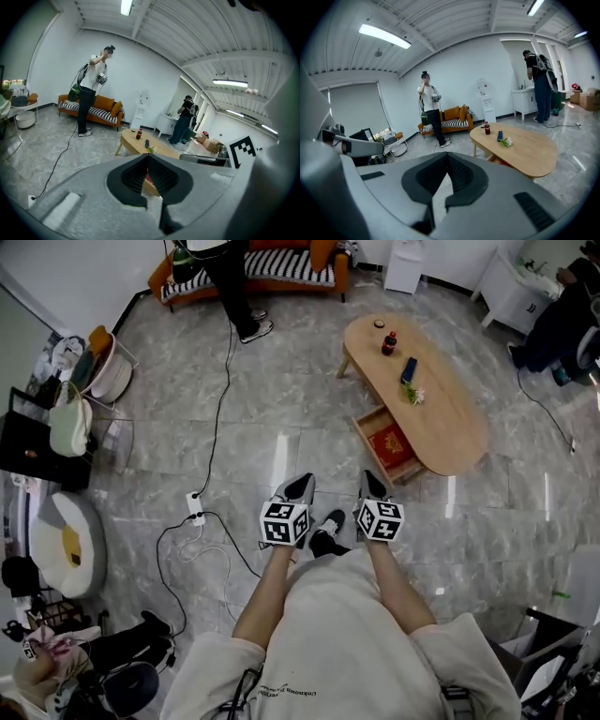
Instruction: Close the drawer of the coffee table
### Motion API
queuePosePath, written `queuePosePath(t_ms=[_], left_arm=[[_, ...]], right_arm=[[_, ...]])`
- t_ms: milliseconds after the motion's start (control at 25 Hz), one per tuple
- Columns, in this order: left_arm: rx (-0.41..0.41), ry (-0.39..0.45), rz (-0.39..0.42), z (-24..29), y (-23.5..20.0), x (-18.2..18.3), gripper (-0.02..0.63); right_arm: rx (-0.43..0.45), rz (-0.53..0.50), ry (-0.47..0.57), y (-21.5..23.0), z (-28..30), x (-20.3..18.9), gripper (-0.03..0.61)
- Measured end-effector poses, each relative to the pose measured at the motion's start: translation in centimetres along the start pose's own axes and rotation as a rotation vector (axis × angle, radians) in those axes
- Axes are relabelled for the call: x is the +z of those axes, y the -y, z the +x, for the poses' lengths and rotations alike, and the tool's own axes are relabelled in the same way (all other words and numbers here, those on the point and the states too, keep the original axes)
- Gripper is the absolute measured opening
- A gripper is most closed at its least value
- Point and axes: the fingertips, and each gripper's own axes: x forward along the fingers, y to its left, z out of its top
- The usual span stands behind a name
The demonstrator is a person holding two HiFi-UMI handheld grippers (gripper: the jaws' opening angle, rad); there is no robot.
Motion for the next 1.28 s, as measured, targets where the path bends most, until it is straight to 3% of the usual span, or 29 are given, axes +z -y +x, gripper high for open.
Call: queuePosePath(t_ms=[360,600,760,920,1040,1280], left_arm=[[-0.076,-0.085,0.048,6.3,0.3,1.8,0.011],[-0.080,-0.148,0.096,8.5,-1.4,2.3,0.011],[-0.055,-0.141,0.064,9.1,-2.8,2.6,0.011],[-0.097,-0.167,0.068,10.5,-2.1,1.8,0.011],[-0.153,-0.210,0.110,12.0,-1.2,1.4,0.011],[-0.270,-0.270,0.197,15.5,1.3,1.4,0.009]], right_arm=[[-0.094,0.111,-0.009,4.8,4.0,1.7,0.015],[-0.111,0.177,-0.025,5.8,7.8,2.2,0.015],[-0.076,0.115,-0.041,4.2,9.0,2.4,0.015],[-0.039,0.007,-0.062,2.8,8.8,1.3,0.015],[-0.095,0.051,-0.058,4.3,8.3,0.8,0.015],[-0.293,0.148,-0.014,10.4,5.3,0.7,0.015]])
